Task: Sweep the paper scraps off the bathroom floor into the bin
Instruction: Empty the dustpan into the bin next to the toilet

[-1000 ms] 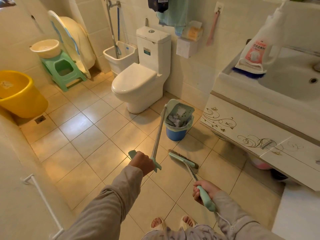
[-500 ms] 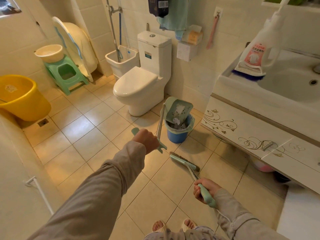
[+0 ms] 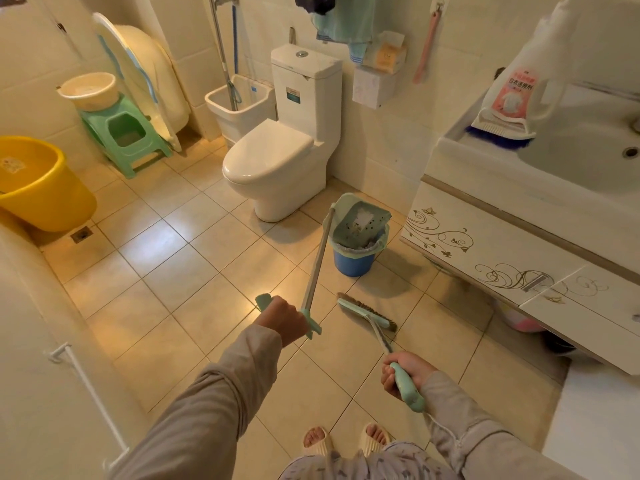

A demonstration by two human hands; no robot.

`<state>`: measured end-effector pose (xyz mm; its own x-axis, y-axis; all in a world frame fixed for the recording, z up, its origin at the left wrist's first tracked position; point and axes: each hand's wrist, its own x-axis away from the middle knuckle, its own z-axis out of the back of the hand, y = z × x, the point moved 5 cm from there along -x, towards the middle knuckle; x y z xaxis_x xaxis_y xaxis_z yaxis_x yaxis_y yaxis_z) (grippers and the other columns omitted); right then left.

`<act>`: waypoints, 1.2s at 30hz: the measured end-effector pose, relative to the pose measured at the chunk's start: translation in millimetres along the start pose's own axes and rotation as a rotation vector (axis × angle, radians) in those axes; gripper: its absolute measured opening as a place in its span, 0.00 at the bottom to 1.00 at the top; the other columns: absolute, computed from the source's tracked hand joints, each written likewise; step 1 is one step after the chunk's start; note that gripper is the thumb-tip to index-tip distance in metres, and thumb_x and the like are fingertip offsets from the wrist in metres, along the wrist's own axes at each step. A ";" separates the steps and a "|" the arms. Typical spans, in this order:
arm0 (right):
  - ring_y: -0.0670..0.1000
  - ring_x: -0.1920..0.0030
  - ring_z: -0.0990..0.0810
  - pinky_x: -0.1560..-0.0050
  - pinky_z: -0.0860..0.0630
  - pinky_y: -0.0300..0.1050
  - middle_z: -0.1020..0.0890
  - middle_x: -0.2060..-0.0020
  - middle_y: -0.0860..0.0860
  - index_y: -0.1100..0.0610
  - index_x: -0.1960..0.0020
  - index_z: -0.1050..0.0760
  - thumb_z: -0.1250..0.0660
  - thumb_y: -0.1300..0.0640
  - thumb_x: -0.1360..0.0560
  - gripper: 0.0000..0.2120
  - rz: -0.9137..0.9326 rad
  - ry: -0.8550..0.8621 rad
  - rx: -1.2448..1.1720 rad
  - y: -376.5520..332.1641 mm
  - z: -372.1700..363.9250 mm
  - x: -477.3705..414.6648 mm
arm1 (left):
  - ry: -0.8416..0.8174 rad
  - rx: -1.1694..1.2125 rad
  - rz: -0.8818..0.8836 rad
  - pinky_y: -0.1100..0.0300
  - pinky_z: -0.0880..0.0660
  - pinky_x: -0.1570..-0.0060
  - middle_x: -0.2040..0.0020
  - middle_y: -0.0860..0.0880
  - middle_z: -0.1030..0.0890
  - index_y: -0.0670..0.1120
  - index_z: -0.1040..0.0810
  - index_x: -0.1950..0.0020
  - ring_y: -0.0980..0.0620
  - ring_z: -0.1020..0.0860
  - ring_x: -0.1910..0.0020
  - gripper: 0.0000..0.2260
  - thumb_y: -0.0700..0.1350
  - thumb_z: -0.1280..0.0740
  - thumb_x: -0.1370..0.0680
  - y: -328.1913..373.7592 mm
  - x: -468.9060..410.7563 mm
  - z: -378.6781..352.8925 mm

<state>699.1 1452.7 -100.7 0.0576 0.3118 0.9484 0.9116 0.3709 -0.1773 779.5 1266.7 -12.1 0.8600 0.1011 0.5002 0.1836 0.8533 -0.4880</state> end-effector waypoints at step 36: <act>0.47 0.90 0.34 0.85 0.33 0.29 0.32 0.87 0.53 0.58 0.69 0.39 0.47 0.64 0.21 0.17 0.010 0.025 -0.073 5.0 -7.6 4.4 | -0.034 0.389 0.194 0.57 0.24 0.53 0.53 0.46 0.17 0.40 0.29 0.40 0.48 0.17 0.55 0.12 0.45 0.41 0.20 -3.4 15.4 -57.1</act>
<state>707.0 1449.2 -95.4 0.0766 0.2931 0.9530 0.9382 0.3023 -0.1683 819.4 1236.1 -43.5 0.8433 0.2895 0.4527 -0.1784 0.9455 -0.2725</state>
